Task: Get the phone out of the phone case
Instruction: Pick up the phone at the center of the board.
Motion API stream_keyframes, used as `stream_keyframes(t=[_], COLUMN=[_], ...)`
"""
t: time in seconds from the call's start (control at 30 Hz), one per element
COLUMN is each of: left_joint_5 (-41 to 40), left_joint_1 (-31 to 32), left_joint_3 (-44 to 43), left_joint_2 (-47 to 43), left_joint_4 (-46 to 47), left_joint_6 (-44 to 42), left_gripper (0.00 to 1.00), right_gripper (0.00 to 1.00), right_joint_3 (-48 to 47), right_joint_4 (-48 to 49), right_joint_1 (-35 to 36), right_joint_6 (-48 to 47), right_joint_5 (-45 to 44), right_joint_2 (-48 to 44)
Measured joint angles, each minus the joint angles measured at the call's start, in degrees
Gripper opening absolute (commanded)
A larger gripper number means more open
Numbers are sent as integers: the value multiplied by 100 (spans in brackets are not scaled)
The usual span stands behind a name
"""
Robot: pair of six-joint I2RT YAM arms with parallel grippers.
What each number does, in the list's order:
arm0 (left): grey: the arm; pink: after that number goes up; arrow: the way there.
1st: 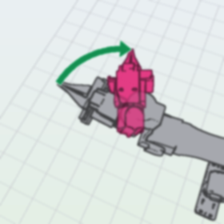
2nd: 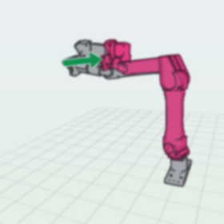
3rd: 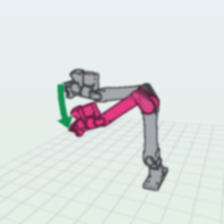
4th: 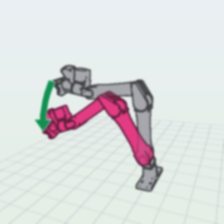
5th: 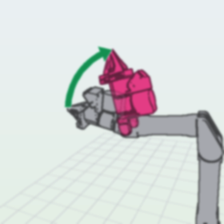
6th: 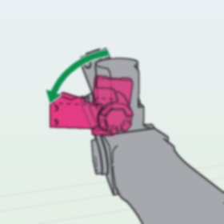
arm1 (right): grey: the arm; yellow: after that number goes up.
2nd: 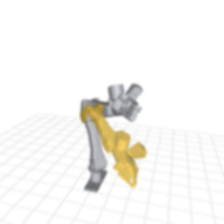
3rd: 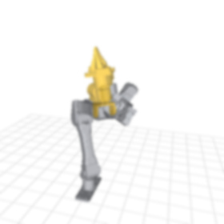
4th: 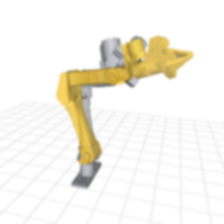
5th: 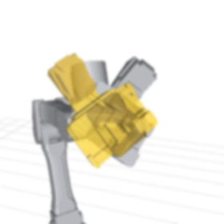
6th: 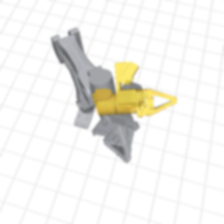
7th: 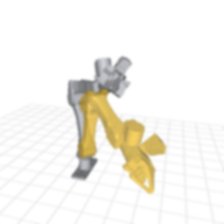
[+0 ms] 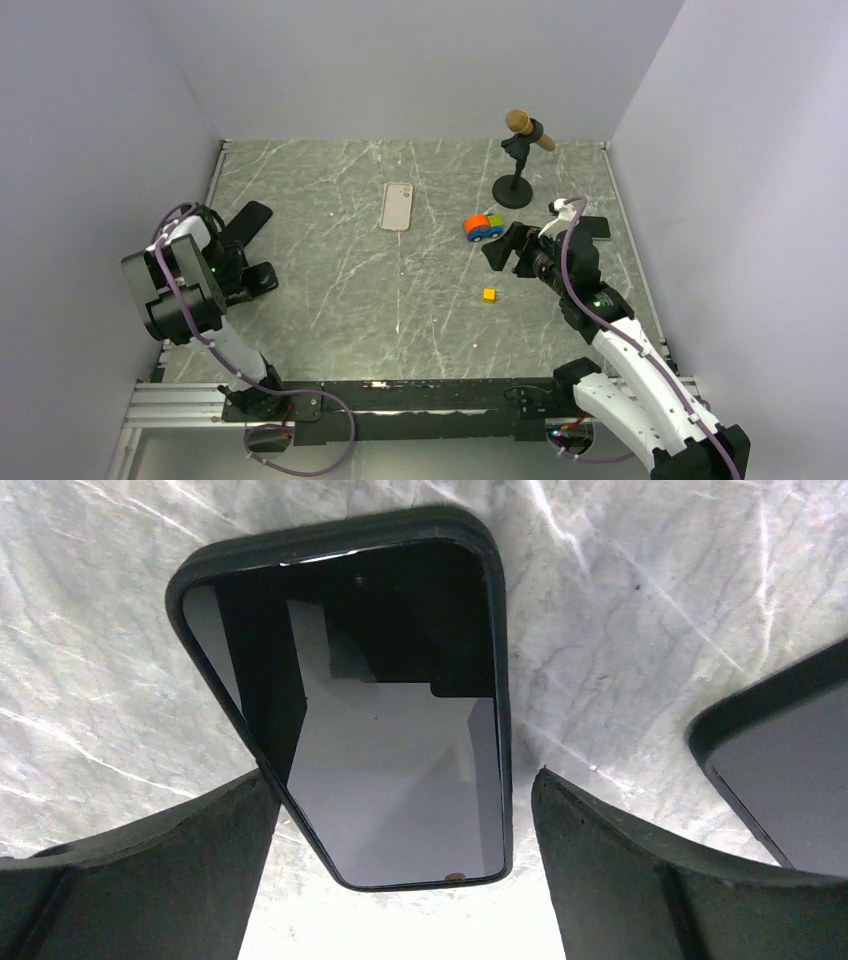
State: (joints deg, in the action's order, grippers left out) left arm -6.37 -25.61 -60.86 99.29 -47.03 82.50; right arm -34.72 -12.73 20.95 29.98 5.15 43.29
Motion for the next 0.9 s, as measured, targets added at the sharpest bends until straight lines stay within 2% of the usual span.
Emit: stream_keyframes(t=[0.3,0.47,0.6,0.7,0.8,0.9], left_joint_5=[15,20,-17,-59,-146,-243], left_joint_1=[7,20,61,136,291,568], left_joint_3=[409,341,308,350,428,446], left_joint_2=[-310,-278,-256,-317,-424,-509], left_joint_4=[245,184,160,227,326,328], left_joint_6=[411,420,345,181,-42,-254], left_gripper=[81,71,54,47,31,7], right_gripper=[99,99,99,99,99,99], right_joint_3=[-20,-90,-94,-96,-96,-96], right_joint_4=[35,37,33,31,33,31], right_joint_1=[0,0,0,0,0,0], right_joint_6=[2,4,4,4,4,4], right_joint_5=[7,7,-2,-15,-20,-20], right_joint_2=[0,-2,4,11,11,17])
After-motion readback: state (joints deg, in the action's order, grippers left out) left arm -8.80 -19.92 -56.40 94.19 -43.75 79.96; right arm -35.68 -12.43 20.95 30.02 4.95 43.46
